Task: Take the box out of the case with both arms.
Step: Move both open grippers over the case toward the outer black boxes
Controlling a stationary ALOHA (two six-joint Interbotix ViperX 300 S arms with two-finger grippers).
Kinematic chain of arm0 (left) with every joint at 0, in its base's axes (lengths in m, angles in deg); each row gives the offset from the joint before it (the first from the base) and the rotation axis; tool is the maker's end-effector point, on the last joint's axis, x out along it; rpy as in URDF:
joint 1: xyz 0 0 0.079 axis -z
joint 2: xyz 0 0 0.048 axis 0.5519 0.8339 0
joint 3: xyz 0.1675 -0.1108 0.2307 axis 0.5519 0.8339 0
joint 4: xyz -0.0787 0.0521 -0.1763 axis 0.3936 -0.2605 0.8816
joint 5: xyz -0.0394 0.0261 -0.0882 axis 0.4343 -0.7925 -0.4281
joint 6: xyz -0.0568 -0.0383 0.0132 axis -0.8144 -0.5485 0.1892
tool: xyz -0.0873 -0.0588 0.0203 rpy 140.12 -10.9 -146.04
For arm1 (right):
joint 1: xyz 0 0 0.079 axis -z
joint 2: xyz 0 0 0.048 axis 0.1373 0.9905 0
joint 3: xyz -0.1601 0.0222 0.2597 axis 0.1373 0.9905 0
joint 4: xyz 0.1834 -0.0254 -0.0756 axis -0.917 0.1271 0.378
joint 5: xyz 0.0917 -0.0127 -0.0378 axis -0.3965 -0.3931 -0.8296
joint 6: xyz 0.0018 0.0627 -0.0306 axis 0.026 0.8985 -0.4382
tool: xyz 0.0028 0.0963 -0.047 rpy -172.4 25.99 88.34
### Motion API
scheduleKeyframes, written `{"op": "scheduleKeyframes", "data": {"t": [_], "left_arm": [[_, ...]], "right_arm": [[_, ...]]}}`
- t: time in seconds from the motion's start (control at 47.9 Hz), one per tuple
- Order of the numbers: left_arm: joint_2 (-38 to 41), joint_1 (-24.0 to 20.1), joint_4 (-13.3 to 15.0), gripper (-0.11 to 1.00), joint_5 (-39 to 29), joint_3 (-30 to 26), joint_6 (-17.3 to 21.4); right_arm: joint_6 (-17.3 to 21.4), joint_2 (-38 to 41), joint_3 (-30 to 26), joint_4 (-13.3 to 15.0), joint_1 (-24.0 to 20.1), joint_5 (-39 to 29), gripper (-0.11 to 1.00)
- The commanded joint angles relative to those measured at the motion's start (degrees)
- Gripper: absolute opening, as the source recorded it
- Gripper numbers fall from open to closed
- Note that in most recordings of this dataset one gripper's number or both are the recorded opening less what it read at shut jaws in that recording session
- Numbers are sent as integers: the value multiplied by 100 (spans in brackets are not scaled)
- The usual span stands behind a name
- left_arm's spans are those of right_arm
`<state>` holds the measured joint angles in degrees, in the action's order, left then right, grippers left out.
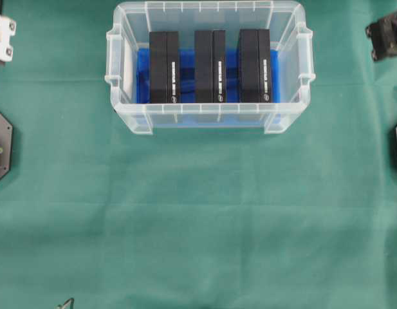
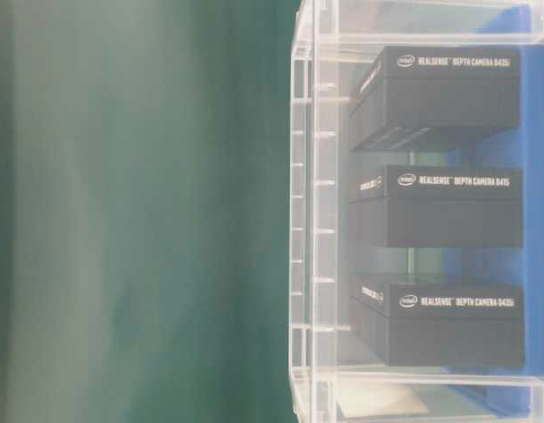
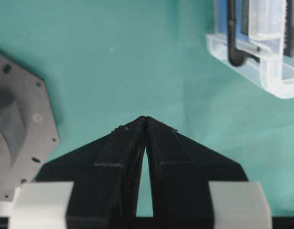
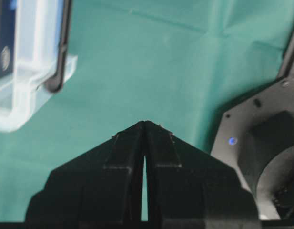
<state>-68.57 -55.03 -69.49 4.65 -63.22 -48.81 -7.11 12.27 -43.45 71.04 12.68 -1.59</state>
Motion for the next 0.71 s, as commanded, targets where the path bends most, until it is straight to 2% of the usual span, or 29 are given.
{"op": "scheduleKeyframes", "data": {"t": [0.0, 0.125, 0.209, 0.334, 0.459, 0.522, 0.563, 0.689], "left_arm": [[88, -123, 62, 1, 53, -185, 246], [105, -114, 158, 1, 193, -185, 580], [70, -114, 158, 1, 246, -167, 668], [105, -114, 158, 1, 255, -141, 677], [202, -114, 158, 4, 255, -149, 589], [246, -114, 167, 11, 246, -149, 457], [272, -114, 176, 21, 255, -158, 334], [299, -114, 167, 57, 255, -105, -35]], "right_arm": [[-70, 26, -132, 0, 105, 35, 1], [-88, 62, -132, -26, 114, 35, 1], [-97, 44, -105, -26, 114, 35, 1], [-97, 44, -88, -26, 105, 35, 2], [-88, 44, -62, -26, 114, 35, 8], [-79, 44, -35, -26, 105, 35, 15], [-79, 44, -26, -26, 114, 35, 24], [-53, 44, -9, 18, 114, 35, 54]]}}
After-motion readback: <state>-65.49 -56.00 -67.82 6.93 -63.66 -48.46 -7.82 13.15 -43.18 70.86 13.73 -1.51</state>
